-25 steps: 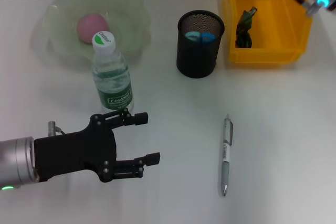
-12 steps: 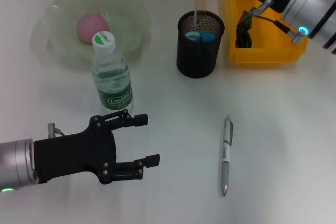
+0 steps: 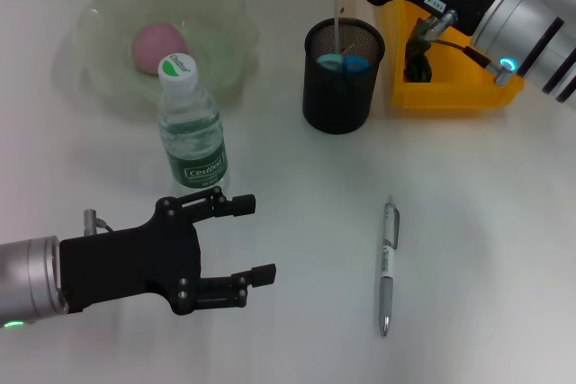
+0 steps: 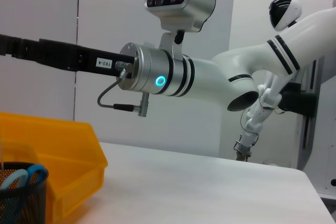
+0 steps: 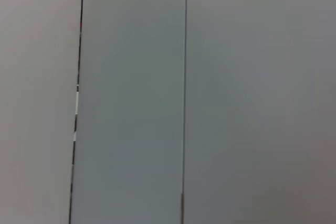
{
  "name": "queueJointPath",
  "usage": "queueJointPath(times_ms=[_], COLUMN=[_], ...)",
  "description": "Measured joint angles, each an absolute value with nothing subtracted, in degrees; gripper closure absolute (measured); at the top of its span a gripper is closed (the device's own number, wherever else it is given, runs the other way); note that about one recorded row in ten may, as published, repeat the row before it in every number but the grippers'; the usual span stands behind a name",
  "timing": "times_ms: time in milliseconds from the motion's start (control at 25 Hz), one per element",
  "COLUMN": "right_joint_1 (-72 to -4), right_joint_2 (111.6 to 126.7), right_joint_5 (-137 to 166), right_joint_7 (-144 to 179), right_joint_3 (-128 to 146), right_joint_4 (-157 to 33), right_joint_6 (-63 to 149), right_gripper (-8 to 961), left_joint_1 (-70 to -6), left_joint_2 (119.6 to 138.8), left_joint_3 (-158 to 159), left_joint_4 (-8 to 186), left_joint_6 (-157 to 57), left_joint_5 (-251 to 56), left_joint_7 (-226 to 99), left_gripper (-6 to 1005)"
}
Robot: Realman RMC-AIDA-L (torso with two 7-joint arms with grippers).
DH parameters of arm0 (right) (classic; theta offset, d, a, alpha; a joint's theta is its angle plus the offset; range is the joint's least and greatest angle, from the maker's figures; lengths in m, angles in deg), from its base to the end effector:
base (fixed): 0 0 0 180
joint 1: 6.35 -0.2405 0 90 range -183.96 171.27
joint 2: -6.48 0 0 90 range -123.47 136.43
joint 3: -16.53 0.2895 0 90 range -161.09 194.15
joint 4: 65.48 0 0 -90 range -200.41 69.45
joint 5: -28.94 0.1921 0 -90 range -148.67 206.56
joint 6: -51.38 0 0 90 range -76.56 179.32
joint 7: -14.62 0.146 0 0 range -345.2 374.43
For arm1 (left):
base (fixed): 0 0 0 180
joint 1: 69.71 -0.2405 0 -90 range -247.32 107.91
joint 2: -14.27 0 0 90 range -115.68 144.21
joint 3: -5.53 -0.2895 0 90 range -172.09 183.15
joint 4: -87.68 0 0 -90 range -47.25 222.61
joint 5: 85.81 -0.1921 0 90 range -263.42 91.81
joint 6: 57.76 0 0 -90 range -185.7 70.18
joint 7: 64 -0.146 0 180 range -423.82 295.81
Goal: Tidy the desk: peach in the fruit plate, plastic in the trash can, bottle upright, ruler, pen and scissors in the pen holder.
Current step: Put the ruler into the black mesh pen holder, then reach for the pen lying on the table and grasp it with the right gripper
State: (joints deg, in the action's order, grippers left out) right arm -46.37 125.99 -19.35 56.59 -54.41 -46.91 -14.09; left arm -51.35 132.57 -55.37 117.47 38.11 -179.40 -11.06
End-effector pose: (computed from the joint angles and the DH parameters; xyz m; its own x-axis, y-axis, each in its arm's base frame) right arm 0.1981 0.4113 -0.0411 0.6746 0.0995 -0.7314 -0.4394 -0.7420 -0.5062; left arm -0.2905 0.2444 -0.0490 0.7831 0.0994 0.6139 0.2116 -0.9709 -0.1127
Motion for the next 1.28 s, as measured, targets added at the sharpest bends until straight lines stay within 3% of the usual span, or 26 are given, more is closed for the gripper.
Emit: queueJointPath(times_ms=[680, 840, 960, 1000, 1040, 1200, 1280], right_joint_1=[-44.0, -40.5, -35.1, -30.3, -30.3, -24.6, -24.9], right_joint_2=[126.09, 125.91, 125.78, 125.77, 125.77, 126.1, 126.08], right_joint_5=[-19.4, -20.3, -23.9, -30.3, -30.3, -62.5, -69.3], right_joint_7=[53.3, 58.5, 67.6, 78.8, 78.8, 118.9, 125.9], right_joint_3=[-53.9, -54.2, -54.5, -54.8, -54.8, -54.3, -54.1], right_joint_4=[-46.7, -41.4, -31.4, -19.3, -19.3, 12.2, 16.1], right_joint_6=[-14.8, -16.3, -18.1, -17.7, -17.7, -16.5, -18.4], right_gripper=[460, 380, 362, 362, 363, 364, 364], left_joint_1=[-51.5, -51.6, -51.7, -51.8, -51.8, -51.7, -51.6], left_joint_2=[132.57, 132.56, 132.56, 132.56, 132.56, 132.48, 132.48], left_joint_3=[-55.4, -55.4, -55.4, -55.4, -55.4, -55.4, -55.4], left_joint_4=[117.7, 117.8, 117.9, 117.9, 117.9, 117.7, 117.7], left_joint_6=[38.1, 38.3, 38.4, 38.4, 38.4, 38.4, 38.4], left_joint_5=[-179.4, -179.4, -179.4, -179.4, -179.4, -179.4, -179.4], left_joint_7=[-11.0, -10.9, -10.8, -10.8, -10.8, -10.7, -10.7], left_gripper=[184, 184, 184, 184, 184, 184, 184])
